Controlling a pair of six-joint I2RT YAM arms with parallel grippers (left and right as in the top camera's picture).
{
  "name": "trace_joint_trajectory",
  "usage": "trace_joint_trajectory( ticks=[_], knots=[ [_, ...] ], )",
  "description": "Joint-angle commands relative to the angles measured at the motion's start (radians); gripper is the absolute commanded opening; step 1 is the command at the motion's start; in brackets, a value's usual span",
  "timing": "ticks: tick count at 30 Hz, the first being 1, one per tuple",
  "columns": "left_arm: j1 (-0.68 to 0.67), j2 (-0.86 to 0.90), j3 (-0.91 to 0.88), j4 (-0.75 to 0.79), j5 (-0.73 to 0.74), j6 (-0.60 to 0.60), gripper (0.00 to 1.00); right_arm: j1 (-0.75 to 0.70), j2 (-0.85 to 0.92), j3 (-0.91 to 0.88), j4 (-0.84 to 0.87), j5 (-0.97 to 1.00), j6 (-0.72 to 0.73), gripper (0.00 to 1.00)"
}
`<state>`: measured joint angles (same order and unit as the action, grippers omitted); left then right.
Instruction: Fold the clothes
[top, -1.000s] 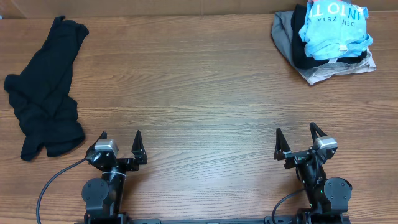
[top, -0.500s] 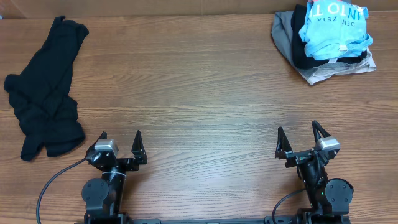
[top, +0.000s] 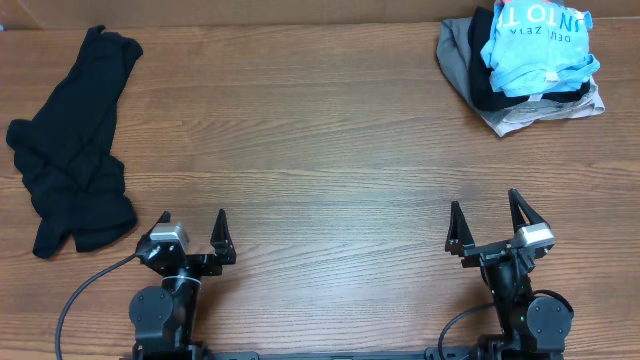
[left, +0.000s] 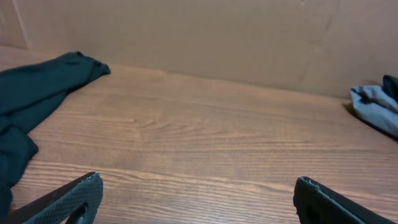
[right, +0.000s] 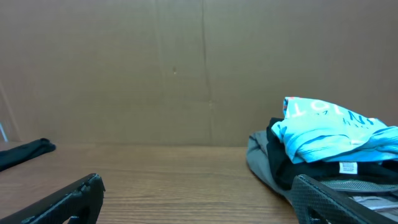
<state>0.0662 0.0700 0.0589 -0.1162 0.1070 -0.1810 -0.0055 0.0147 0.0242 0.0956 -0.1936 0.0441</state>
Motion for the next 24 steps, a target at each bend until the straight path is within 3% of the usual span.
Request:
trace_joint_trajectory(
  ticks=[1,10,16,24],
  knots=[
    [0.006,0.003,0.107,-0.027,-0.011,0.014,1.0,0.005,-0.011,0.08,-0.01,-0.021,-0.007,1.0],
    [0.006,0.148,0.364,-0.164,-0.01,0.04,1.0,0.005,0.102,0.303,-0.119,-0.022,-0.007,1.0],
    [0.006,0.397,0.621,-0.343,-0.002,0.081,1.0,0.005,0.34,0.528,-0.258,-0.093,-0.007,1.0],
    [0.006,0.826,1.018,-0.746,-0.009,0.165,1.0,0.005,0.754,0.852,-0.565,-0.156,-0.008,1.0]
  ],
)
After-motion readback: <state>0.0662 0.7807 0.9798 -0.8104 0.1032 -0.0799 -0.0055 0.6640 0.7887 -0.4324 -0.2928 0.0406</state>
